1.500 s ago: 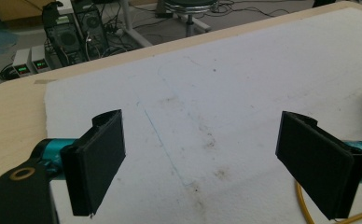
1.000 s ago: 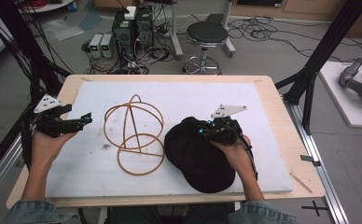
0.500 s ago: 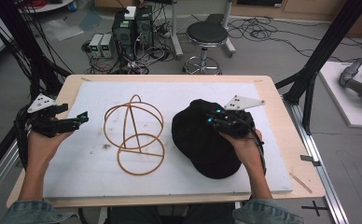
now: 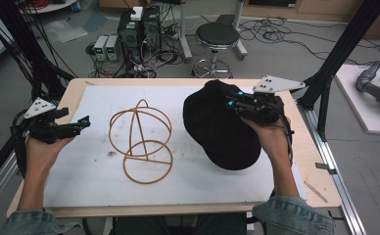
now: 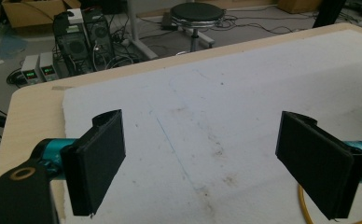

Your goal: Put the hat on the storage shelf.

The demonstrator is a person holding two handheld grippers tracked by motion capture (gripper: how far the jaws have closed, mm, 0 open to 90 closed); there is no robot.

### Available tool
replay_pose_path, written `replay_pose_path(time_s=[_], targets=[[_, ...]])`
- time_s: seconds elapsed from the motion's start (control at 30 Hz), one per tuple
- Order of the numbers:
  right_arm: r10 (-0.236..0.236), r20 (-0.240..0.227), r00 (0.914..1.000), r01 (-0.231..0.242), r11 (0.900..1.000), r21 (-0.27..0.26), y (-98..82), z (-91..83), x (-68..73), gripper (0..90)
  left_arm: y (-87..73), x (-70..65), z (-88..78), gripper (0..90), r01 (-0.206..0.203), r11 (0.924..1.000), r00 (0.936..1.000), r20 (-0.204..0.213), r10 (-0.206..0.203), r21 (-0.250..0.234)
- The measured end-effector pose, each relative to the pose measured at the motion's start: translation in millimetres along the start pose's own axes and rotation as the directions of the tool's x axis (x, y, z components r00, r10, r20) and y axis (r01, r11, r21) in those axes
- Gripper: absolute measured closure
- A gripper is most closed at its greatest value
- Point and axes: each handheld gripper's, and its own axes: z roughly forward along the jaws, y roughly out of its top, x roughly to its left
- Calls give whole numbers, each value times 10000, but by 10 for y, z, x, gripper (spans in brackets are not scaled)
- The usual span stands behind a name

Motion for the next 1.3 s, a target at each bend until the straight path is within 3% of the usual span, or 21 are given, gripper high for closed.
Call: replay_pose_path(time_s=[0.33, 0.87, 0.93, 1.0, 1.03, 1.2, 1.23, 1.3], targets=[[183, -228, 9996, -203, 9956, -915, 285, -117, 10, 780, 0, 21, -15, 160, 77, 10000, 10000, 9, -77, -36], [-535, -867, 9948, 382, 9848, -1692, 741, -149, 99, 779, 12, 45, -47, 162, 133, 9998, 9999, -9, -133, -160], [-583, -1356, 9891, 313, 9806, -1936, 793, -149, 110, 779, 13, 47, -51, 162, 137, 9998, 9999, -3, -138, -167], [-626, -1483, 9870, 322, 9793, -1996, 809, -152, 115, 779, 13, 46, -51, 162, 141, 9998, 9999, 1, -141, -166], [-638, -1869, 9803, 222, 9760, -2165, 837, -157, 123, 778, 13, 46, -52, 162, 132, 9998, 9999, 8, -132, -153], [-618, -2811, 9577, -112, 9679, -2510, 907, -146, 150, 778, 16, 46, -55, 162, 160, 9997, 9999, 10, -160, -203], [-618, -2811, 9577, -112, 9679, -2510, 907, -146, 150, 778, 16, 47, -57, 162, 154, 9997, 9999, 13, -154, -198], [-612, -3203, 9453, -263, 9647, -2619, 928, -131, 164, 778, 17, 45, -58, 162, 161, 9997, 9999, -5, -161, -209]])
